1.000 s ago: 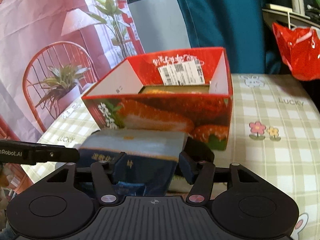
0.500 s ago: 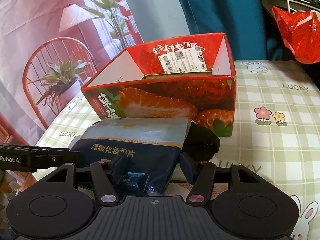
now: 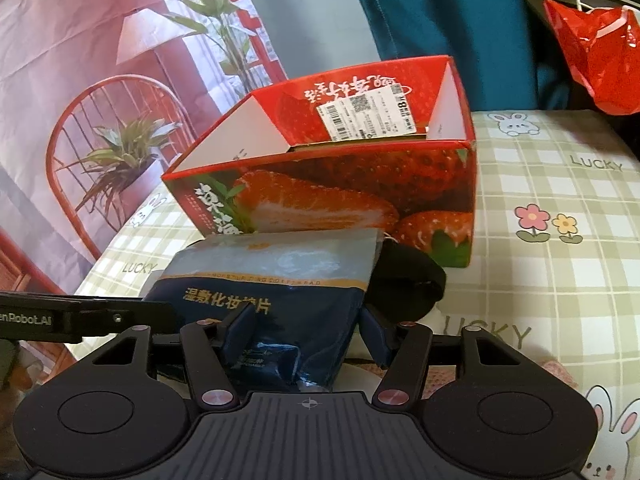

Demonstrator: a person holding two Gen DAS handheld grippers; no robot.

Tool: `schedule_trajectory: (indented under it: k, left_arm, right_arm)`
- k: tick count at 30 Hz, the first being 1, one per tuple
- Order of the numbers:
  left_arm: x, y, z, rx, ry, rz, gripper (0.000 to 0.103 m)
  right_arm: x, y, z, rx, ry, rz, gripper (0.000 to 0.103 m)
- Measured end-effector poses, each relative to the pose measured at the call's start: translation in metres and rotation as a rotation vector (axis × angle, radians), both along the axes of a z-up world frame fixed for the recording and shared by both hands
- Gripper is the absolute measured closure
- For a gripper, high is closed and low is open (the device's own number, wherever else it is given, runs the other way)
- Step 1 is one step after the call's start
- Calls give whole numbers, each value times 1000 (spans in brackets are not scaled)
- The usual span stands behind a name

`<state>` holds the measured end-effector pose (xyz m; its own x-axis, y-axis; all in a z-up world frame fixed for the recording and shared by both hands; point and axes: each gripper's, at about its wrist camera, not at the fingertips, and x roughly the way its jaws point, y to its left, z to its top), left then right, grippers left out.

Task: Organize soft objects
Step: 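Grasp the blue cotton pad packet with both grippers, then lift the blue packet into the red box and open both grippers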

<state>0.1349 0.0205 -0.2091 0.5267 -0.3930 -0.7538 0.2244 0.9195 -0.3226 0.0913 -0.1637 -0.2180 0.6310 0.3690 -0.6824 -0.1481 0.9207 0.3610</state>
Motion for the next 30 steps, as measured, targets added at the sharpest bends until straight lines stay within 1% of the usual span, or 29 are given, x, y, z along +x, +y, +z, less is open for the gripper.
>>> schedule_trajectory:
  k: [4, 6, 8, 10, 16, 21, 25, 30]
  left_arm:
    - [0, 0, 0, -5, -4, -1, 51]
    - [-1, 1, 1, -7, -8, -5, 55]
    - [-1, 0, 1, -3, -14, -10, 57]
    - [-2, 0, 2, -1, -17, -11, 57]
    - [-4, 3, 5, -2, -32, 0, 58]
    - [-7, 4, 14, 6, -71, -2, 58]
    - [-8, 8, 23, -17, -108, -18, 58]
    - [-10, 7, 40, -14, -178, -35, 58]
  right_arm:
    - [-1, 4, 4, -9, -13, 19, 54]
    - [-1, 4, 5, -11, -20, 27, 55]
    - [-2, 5, 7, -13, -25, 34, 59]
    - [-3, 6, 8, -14, -29, 40, 64]
    - [-4, 6, 12, -14, -45, 50, 71]
    - [-8, 6, 19, -8, -78, 59, 72]
    - [-10, 7, 30, -14, -122, 68, 72]
    - [-11, 5, 43, -23, -173, 75, 72]
